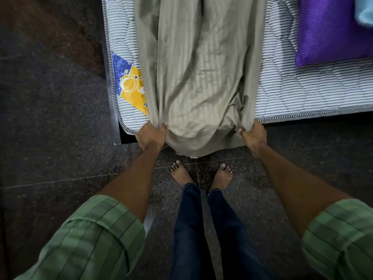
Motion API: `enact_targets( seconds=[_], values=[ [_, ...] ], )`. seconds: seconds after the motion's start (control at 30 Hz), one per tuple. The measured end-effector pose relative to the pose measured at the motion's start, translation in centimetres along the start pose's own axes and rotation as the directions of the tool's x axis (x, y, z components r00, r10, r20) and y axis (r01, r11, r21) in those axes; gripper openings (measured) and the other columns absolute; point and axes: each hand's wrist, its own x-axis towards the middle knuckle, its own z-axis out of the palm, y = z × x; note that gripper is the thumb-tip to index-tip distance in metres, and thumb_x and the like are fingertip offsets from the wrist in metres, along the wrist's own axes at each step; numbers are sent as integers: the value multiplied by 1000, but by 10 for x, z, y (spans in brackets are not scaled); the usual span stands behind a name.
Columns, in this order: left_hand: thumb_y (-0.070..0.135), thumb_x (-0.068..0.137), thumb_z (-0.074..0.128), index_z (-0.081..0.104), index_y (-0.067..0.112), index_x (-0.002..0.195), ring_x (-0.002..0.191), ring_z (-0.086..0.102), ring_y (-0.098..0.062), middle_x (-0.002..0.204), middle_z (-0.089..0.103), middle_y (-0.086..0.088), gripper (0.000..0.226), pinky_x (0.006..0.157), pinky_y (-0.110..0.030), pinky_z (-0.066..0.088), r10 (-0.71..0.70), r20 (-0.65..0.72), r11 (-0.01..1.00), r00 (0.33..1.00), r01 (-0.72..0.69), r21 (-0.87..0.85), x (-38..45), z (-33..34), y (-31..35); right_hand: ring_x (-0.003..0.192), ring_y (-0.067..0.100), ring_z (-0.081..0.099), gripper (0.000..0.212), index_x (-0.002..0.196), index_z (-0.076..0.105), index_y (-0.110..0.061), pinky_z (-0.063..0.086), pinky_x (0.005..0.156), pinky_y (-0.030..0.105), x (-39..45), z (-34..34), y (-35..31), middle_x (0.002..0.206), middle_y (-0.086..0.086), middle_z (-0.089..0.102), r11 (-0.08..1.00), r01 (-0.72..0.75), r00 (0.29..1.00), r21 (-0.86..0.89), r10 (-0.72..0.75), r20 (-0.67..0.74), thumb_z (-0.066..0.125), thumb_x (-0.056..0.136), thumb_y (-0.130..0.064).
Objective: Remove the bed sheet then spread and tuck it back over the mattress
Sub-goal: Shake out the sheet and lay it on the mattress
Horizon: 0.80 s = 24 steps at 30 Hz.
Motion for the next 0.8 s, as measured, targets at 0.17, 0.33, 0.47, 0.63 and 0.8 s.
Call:
enact_targets(
  seconds=[0.17, 0.33, 0.47, 0.63, 0.8],
  values=[
    [45, 94, 66, 69, 5, 116, 109, 65, -36, 115, 71, -18, 46, 87, -40, 50, 44, 113, 958, 993, -10, -285, 0, -9, -2, 76, 27, 66, 32, 101, 70, -3, 55, 68, 37, -5, -20, -3, 89, 12, 69, 957, -162, 987, 241, 162, 23, 59, 99, -33],
    [26, 92, 75, 70, 7, 116, 102, 72, -27, 112, 75, -12, 32, 79, -34, 59, -61, 227, 507, 972, 226, -832, 24, -58, 31, 84, 23, 69, 22, 85, 66, -10, 58, 72, 39, 21, -72, -73, 96, 11, 72, 792, -147, 986, 593, 166, 22, 72, 91, -31],
    [39, 93, 73, 69, 12, 125, 100, 74, -17, 123, 72, -10, 42, 84, -33, 60, 125, 325, 141, 938, 307, -941, 43, -72, 64, 77, 19, 73, 24, 104, 71, -5, 62, 71, 34, 40, -95, -127, 97, 9, 73, 491, -92, 996, 866, 52, 76, 72, 94, -27],
    [58, 67, 87, 52, 13, 141, 129, 55, -32, 142, 55, -11, 94, 107, -48, 48, -74, 475, 981, 877, 150, -125, 24, -25, 51, 120, 25, 56, 79, 151, 44, -28, 54, 91, 39, 49, -66, -75, 130, 3, 55, 977, 3, 982, -211, 37, 186, 75, 85, -56],
    [60, 87, 67, 62, 8, 128, 130, 53, -39, 133, 62, -17, 66, 109, -47, 38, -3, 240, 992, 971, -28, 125, 2, -8, 53, 130, 38, 50, 46, 129, 62, -12, 37, 110, 51, 39, -49, -47, 133, 15, 61, 857, 25, 1000, -515, -12, 28, 61, 95, -44]
  ],
)
